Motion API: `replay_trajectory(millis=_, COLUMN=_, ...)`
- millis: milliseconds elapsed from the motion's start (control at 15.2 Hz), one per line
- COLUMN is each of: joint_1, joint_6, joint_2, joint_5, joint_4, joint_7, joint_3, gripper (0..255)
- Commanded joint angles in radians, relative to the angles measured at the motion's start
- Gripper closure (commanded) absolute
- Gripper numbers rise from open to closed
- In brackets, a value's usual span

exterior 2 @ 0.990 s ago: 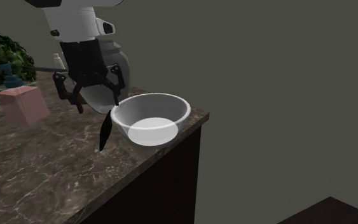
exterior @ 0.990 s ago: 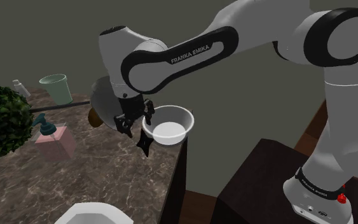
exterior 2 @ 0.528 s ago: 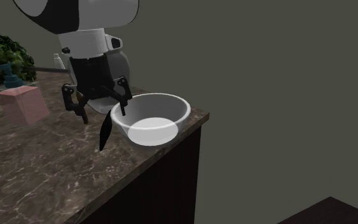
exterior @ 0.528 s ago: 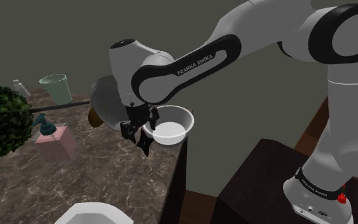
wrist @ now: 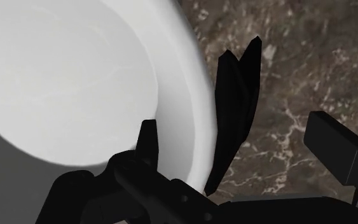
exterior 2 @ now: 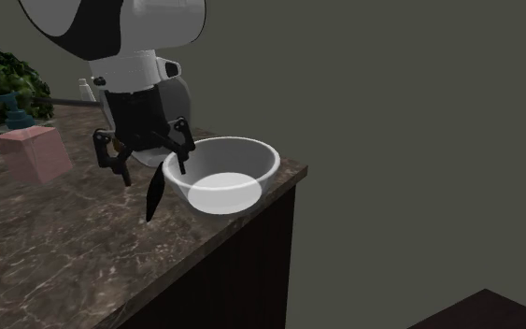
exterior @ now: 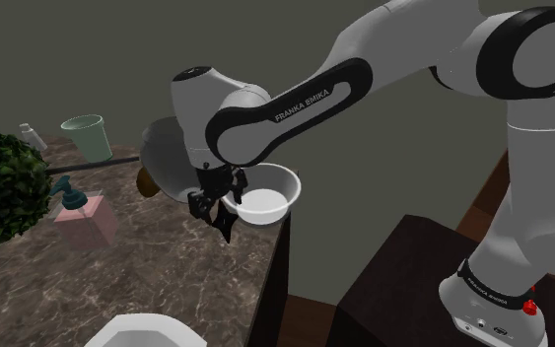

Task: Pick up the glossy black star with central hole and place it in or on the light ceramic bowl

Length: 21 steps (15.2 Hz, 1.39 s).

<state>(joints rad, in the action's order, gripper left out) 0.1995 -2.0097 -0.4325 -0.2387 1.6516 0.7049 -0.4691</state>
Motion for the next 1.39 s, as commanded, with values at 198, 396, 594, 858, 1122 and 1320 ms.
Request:
replay_trajectory(millis=198, joint_1=-0.001, joint_6=0.000, joint_2=0.001, joint_5=0.000, joint_4=0.001, joint_7=-0.001, joint_3=0.000, gripper=255)
replay_trajectory(millis=396, joint_1=0.001, joint_6=0.006, joint_2=0.002, joint_5=0.000, joint_4=-0.004, joint_7=0.000, joint_3=-0.001, gripper=255)
replay_trajectory(millis=594, joint_1=-0.001, joint_6=0.000, joint_2=0.000, joint_5=0.000, joint_4=0.000, joint_7=0.000, joint_3=-0.001, gripper=255)
replay_trajectory(millis=858, joint_1=-0.002, joint_6=0.045, joint_2=0.018, joint_5=0.011, joint_4=-0.029, joint_7=-0.008, joint_3=-0.006, gripper=255)
replay_trajectory(millis=1122, joint_1=-0.003, joint_6=0.092, joint_2=0.033, joint_5=0.020, joint_4=-0.063, joint_7=-0.015, joint_3=-0.011, gripper=255)
replay_trajectory(millis=1320, joint_1=-0.002, joint_6=0.128, joint_2=0.042, joint_5=0.026, joint_4=-0.091, joint_7=-0.020, joint_3=-0.013, gripper=255)
